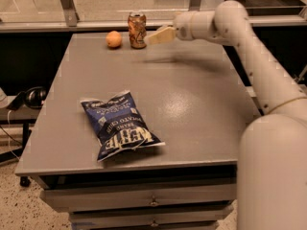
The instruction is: Move orange can near orange
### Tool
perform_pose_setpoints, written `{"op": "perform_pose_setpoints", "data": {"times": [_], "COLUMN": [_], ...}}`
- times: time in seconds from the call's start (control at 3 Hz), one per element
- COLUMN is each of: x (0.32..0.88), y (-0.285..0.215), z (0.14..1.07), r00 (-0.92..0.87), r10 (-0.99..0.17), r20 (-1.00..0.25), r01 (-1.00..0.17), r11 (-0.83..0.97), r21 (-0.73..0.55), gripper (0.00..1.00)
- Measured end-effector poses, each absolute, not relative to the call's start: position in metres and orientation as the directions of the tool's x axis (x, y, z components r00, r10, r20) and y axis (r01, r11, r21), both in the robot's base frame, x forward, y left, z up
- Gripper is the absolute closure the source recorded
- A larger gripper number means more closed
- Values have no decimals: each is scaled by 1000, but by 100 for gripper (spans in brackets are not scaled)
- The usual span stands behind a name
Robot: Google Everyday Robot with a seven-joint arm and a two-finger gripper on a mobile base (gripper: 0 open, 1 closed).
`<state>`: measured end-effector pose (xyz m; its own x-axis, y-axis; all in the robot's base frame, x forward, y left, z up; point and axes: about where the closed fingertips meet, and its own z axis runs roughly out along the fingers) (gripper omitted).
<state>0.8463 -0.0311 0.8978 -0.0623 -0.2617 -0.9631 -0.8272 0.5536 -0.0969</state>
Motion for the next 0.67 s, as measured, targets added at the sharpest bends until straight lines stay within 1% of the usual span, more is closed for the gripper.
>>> {"op": "perform_pose_setpoints", "data": {"times": [0.33, 0.67], "x": [830, 825], "y": [-96, -132], "z": [911, 907], "r00": [-48, -62], "r10": [-192, -187], "r20": [-980, -980], "r01": [-766, -735], "r11": [637, 673], "r21": [-88, -82], "gripper": [0, 0]}}
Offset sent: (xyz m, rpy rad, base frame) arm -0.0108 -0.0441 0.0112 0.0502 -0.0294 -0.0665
